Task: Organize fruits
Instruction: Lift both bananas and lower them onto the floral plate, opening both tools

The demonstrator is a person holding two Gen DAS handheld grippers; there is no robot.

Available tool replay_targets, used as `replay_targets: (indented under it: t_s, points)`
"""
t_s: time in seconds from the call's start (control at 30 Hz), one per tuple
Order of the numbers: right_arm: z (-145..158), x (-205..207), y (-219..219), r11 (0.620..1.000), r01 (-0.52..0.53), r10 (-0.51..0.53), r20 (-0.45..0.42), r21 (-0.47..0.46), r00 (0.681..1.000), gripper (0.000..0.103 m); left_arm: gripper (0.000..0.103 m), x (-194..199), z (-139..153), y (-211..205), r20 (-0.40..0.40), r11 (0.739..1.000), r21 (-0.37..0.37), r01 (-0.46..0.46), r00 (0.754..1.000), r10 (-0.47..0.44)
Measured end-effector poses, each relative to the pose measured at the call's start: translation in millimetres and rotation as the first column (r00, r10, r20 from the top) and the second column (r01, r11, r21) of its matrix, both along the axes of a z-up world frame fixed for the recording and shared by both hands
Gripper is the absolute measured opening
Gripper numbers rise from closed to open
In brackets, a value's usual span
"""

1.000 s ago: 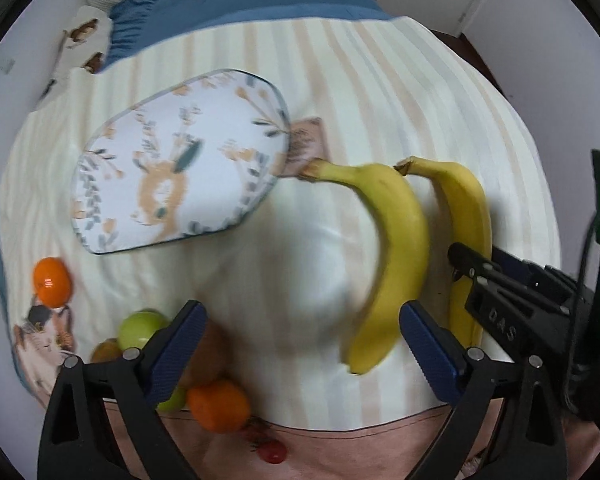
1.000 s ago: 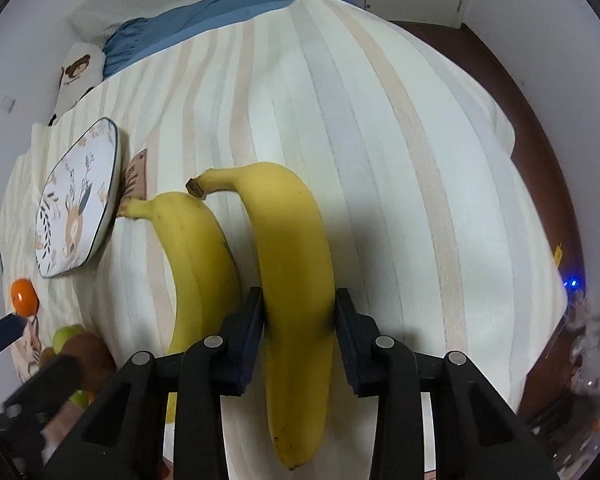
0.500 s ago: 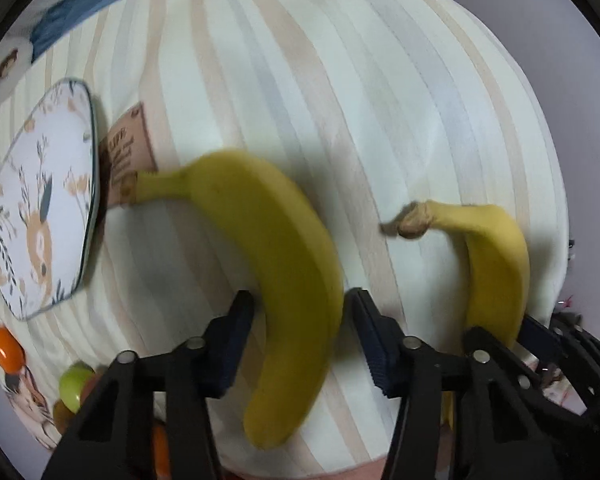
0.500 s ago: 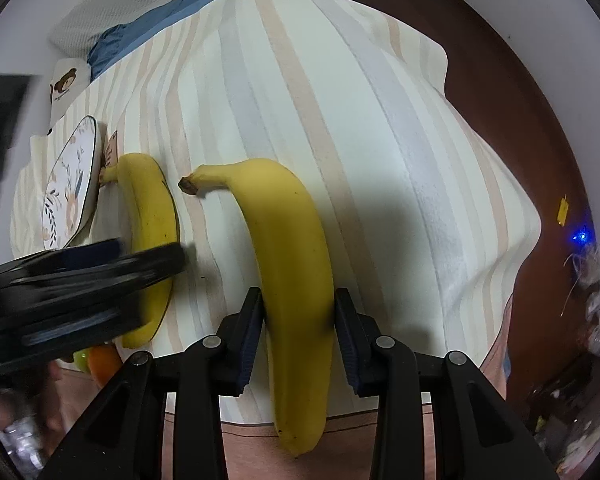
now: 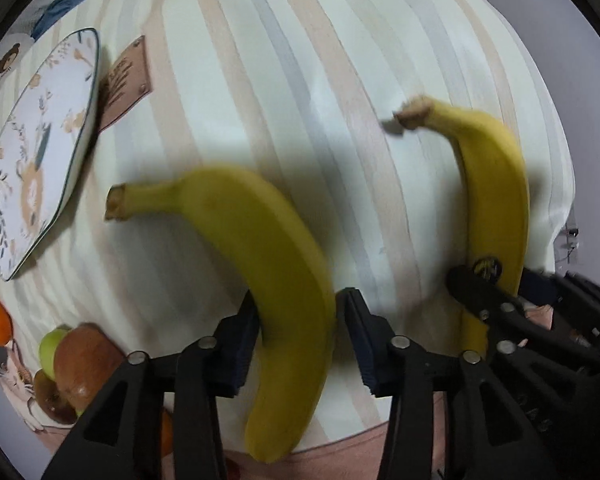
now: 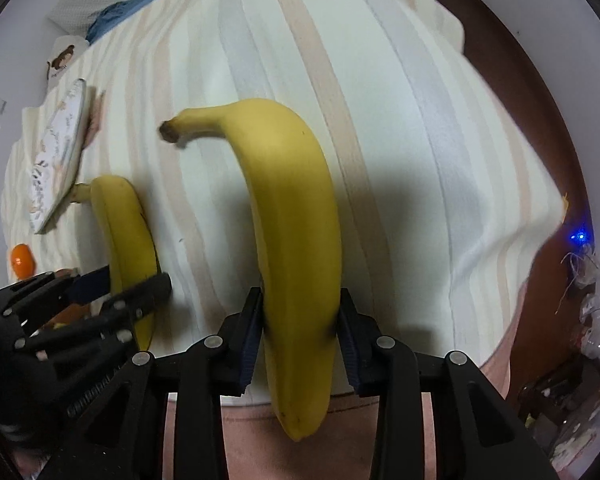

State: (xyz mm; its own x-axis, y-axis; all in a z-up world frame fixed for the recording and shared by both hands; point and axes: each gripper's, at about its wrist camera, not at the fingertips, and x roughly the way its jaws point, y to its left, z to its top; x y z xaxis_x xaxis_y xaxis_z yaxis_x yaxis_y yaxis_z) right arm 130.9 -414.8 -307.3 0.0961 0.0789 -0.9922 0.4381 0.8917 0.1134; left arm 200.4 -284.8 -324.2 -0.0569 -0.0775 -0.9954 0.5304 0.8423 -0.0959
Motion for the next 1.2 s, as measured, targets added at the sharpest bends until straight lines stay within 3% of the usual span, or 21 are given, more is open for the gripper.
replay_targets:
  t_s: [0.17, 0.37, 0.73, 0.8, 0.97, 1.2]
  points:
    - [-9.5, 0.0, -1.6, 0.999, 0.034, -0.034, 0.018, -0.014, 0.999, 0.037, 0.032, -2.7, 2.6, -2.5, 0.043, 1.000, -0.010, -0.021, 0.999, 0.022]
    - [13.6, -18.0, 0.3, 0.999, 0.040, -0.039, 0.089, -0.018, 0.995, 0.037, 0.030, -18.8, 22.1, 12.5, 0.089, 0.997, -0.052, -0.054, 0.994, 0.058]
    - [83.3, -32.6, 3.9, 0.999, -0.010, 0.000, 0.198, 0.049, 0.980, 0.036, 0.030, -7.5, 108.1, 73.1, 0.197, 0.976, -0.169, -0.138, 0.965, 0.171]
    - [90.6, -17.3, 21.0, 0.998, -0.025, 0.012, 0.214, 0.058, 0.977, 0.036, 0.030, 12.7, 136.6, 56.5, 0.210, 0.971, -0.182, -0.154, 0.959, 0.192]
    - [113.8, 8.1, 46.2, 0.994, -0.068, 0.045, 0.247, 0.086, 0.968, 0.036, 0.030, 46.1, 168.2, 81.8, 0.237, 0.962, -0.194, -0.193, 0.942, 0.237]
    - [117.1, 76.7, 112.7, 0.986, -0.103, 0.066, 0.252, 0.134, 0.966, 0.036, 0.030, 118.3, 157.4, 139.4, 0.249, 0.950, -0.145, -0.277, 0.919, 0.306]
